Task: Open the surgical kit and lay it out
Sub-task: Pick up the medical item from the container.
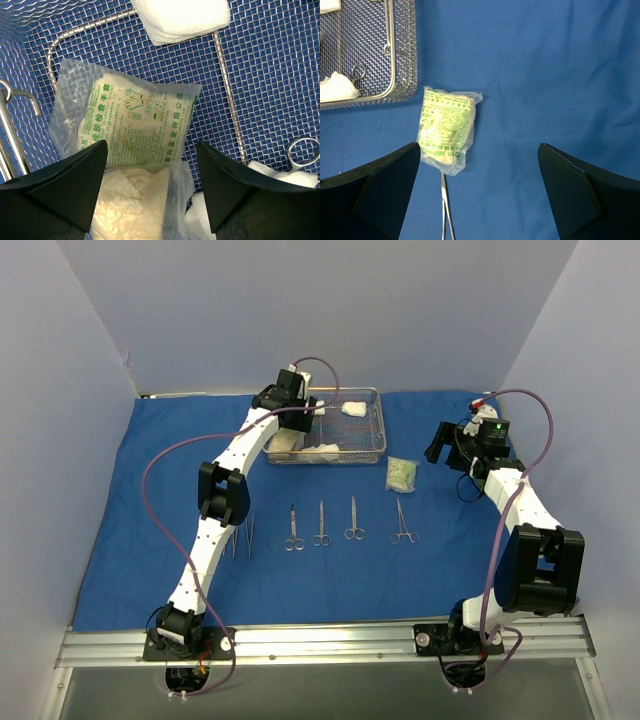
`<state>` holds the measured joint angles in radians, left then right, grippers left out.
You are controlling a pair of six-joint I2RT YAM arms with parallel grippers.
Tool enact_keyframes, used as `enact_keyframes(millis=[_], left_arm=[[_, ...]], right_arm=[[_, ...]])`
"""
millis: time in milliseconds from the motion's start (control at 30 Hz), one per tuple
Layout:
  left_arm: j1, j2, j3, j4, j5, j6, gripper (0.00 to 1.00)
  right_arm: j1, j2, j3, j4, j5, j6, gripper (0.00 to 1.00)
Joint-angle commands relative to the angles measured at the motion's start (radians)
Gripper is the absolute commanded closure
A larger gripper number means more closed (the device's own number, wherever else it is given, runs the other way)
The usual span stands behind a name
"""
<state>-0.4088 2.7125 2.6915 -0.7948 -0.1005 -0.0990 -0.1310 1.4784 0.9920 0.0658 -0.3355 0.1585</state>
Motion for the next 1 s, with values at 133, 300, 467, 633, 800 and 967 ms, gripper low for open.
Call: enact_keyframes(millis=[133, 300, 467, 633, 800, 967], left_arm=[[0.002, 0.027, 0.021, 0.037, -0.004, 0.019, 0.23], [0.002, 0.039, 0.021, 0.034, -0.015, 0.019, 0.32], [0.001, 0.05, 0.022, 0.028, -0.011, 0.012, 0.5], [0.001, 0.003, 0.028, 0.039, -0.01, 0.021, 0.6], [-0.004, -0.107, 0.028, 0.072, -0.01, 0.07, 0.72], [-0.033, -0.227, -0.008, 0.111, -0.031, 0.146, 0.76]], right_arm=[[0.004, 0.003, 0.023, -0.015, 0.029, 0.003, 0.0], [0.004, 0.005, 0.022, -0.015, 0.024, 0.007, 0.0], [0.004, -0.006, 0.02, -0.009, 0.026, 0.009, 0.0], [0.004, -0.013, 0.02, -0.006, 0.012, 0.009, 0.0], [0.005, -0.03, 0.023, -0.001, 0.001, 0.018, 0.0], [0.007, -0.056, 0.02, 0.009, -0.01, 0.032, 0.0]])
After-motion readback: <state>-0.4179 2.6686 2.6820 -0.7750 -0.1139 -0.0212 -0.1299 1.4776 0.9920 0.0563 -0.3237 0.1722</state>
